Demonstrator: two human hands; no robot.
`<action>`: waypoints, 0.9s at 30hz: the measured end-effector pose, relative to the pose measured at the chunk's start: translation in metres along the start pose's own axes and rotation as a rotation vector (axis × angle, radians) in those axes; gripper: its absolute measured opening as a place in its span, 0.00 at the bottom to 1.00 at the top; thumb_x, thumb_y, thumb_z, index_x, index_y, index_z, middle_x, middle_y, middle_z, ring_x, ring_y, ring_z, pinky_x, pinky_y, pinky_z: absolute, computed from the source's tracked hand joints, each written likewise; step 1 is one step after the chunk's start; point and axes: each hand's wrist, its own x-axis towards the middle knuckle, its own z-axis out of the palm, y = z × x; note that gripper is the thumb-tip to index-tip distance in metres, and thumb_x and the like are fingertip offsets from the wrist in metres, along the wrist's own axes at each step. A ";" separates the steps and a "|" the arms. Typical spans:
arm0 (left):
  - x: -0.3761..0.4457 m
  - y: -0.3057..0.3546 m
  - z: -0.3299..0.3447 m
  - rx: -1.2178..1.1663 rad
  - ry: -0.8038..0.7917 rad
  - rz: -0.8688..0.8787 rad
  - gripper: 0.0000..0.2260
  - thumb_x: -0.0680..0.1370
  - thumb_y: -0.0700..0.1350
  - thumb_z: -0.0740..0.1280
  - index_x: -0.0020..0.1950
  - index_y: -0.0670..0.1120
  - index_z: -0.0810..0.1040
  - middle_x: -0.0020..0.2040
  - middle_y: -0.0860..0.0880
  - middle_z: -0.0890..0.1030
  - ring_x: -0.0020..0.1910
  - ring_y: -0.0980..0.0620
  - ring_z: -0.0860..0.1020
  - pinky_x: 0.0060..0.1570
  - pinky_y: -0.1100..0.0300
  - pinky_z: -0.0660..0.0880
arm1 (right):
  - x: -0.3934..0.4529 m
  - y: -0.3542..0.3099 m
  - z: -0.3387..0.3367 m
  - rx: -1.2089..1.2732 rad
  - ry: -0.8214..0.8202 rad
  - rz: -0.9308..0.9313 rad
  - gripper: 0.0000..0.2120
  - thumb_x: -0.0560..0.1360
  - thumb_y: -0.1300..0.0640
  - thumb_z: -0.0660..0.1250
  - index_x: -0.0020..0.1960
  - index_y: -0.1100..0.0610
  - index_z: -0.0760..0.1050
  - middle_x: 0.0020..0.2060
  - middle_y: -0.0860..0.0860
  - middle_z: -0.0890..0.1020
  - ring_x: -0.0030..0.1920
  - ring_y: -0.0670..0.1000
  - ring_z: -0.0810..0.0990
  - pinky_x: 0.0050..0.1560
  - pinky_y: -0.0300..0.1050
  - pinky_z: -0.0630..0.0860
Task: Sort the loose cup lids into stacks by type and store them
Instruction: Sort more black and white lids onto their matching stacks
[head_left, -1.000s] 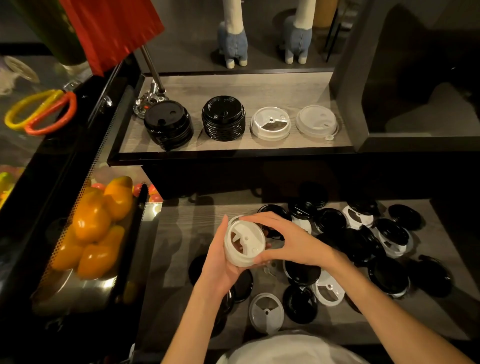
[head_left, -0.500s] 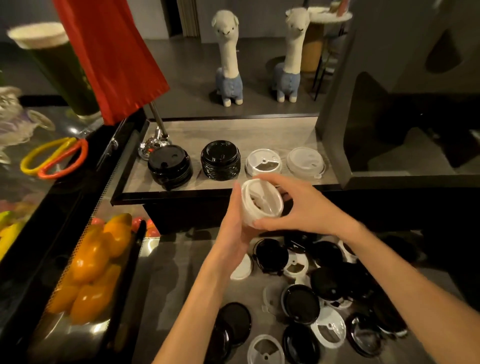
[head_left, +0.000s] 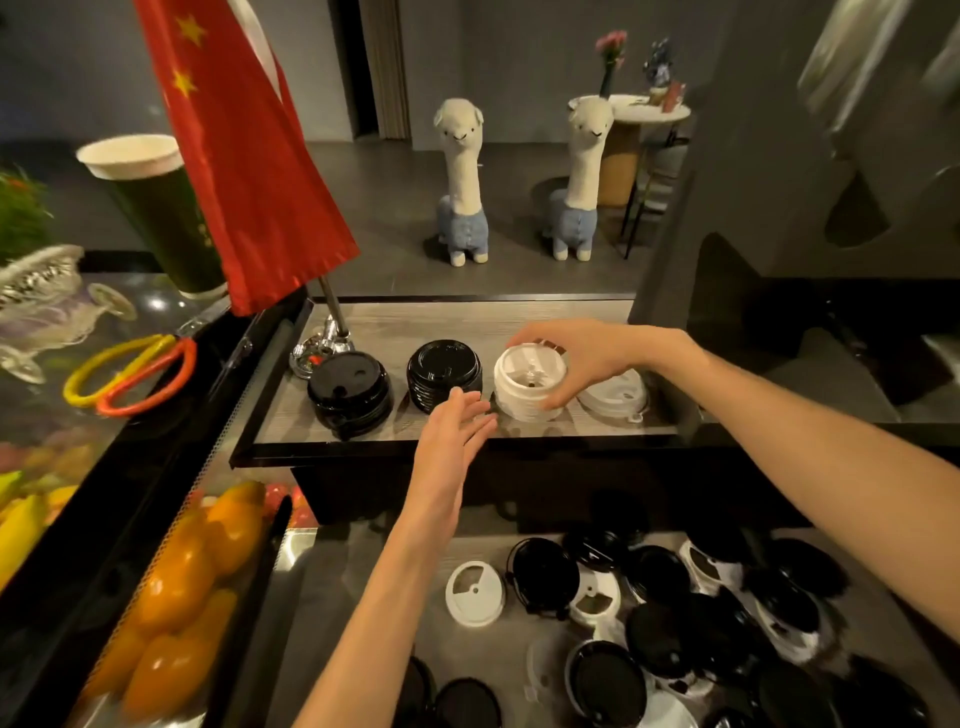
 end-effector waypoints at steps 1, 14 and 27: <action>0.000 -0.001 0.001 0.010 -0.012 -0.005 0.20 0.86 0.54 0.58 0.68 0.42 0.76 0.63 0.44 0.82 0.63 0.51 0.82 0.69 0.53 0.75 | 0.002 0.000 0.000 -0.021 -0.023 -0.015 0.40 0.68 0.45 0.82 0.75 0.46 0.68 0.69 0.41 0.75 0.68 0.45 0.72 0.73 0.51 0.69; -0.010 -0.002 -0.002 0.111 -0.014 0.090 0.14 0.86 0.49 0.61 0.66 0.43 0.77 0.59 0.44 0.83 0.57 0.49 0.84 0.58 0.54 0.81 | -0.030 -0.023 0.006 0.088 0.120 0.072 0.49 0.70 0.45 0.80 0.82 0.47 0.57 0.79 0.46 0.65 0.76 0.46 0.66 0.78 0.46 0.62; -0.015 -0.196 -0.086 0.934 -0.048 -0.020 0.11 0.74 0.34 0.74 0.53 0.46 0.78 0.51 0.51 0.80 0.49 0.50 0.78 0.51 0.59 0.73 | -0.102 -0.024 0.274 0.495 0.227 0.331 0.20 0.73 0.54 0.80 0.62 0.51 0.78 0.58 0.44 0.79 0.56 0.47 0.81 0.56 0.49 0.78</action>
